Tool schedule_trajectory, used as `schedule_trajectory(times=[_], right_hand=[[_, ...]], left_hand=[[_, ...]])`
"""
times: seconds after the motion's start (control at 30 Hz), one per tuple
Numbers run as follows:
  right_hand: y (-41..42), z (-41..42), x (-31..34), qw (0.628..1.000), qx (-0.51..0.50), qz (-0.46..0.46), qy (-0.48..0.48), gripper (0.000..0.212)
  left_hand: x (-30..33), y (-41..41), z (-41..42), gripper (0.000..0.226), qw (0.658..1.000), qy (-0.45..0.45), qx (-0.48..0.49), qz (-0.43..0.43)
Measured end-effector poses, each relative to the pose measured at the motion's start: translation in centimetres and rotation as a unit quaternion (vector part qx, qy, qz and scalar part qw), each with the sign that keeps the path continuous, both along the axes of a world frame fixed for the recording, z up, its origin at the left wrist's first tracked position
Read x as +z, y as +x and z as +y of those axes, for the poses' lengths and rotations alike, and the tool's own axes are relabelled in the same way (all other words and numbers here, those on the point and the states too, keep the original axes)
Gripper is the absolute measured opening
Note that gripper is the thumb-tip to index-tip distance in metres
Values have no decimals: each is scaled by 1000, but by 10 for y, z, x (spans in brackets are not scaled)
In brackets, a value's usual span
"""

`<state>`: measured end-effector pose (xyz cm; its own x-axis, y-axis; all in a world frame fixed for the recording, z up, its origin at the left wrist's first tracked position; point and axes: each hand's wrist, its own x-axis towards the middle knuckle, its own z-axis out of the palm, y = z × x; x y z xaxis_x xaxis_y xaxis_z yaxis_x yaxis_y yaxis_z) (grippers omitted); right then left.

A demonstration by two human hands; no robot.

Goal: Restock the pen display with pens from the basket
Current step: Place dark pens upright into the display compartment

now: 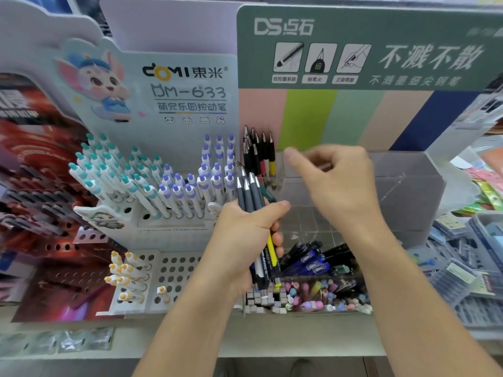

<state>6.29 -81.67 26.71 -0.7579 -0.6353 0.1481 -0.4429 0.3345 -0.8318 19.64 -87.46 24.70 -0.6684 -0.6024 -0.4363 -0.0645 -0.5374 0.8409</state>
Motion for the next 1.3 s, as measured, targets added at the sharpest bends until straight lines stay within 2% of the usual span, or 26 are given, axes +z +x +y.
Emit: schedule_trajectory(times=[0.07,0.13,0.3,0.37,0.47,0.53,0.6,0.7,0.8,0.87,0.9,0.93,0.97,1.07,1.17,1.3], right_hand=[[16,13,6,986,88,-138,35,30],[22,15,4,960,114,-255,14,23],[8,13,-4,923,96,-373,25,14],[8,13,-6,916,92,-390,26,12],[10,10,-7,942,72,-323,59,19],[12,7,-3,947,88,-299,81,17],[12,5,0,944,99,-306,71,14],[10,4,4,913,93,-396,-22,8],[1,5,7,874,57,-456,-160,8],[-9,4,9,856,10,-451,-252,4],[-14,3,10,850,-12,-436,-297,5],[-19,1,10,853,-29,-402,-331,8],[-23,-1,9,873,-41,-342,-346,9],[-24,-10,3,944,-42,-130,-302,14],[-16,-21,-6,967,0,-64,-246,23],[-11,-32,-16,985,27,-16,-170,25]], left_hand=[[-2,-5,1,14,999,-29,-18,-18],[-2,-10,3,10,998,-52,-37,-29],[1,-13,6,13,996,-62,-53,-25],[0,-13,6,17,997,-48,-53,-23],[-7,-12,6,27,999,-25,-32,-28],[-10,-11,6,26,997,-65,-28,-44],[-8,-11,5,17,992,-114,-29,-47],[0,-10,3,22,991,-130,-17,-32],[9,-8,2,44,995,-93,4,-30],[11,-7,2,56,997,-63,23,-43],[11,-6,2,54,997,-52,30,-46],[10,-6,2,47,998,-40,38,-43],[9,-6,2,39,998,-25,48,-35],[8,-7,1,23,996,52,75,6],[9,-8,1,16,992,92,77,45],[10,-6,1,17,992,84,79,55]])
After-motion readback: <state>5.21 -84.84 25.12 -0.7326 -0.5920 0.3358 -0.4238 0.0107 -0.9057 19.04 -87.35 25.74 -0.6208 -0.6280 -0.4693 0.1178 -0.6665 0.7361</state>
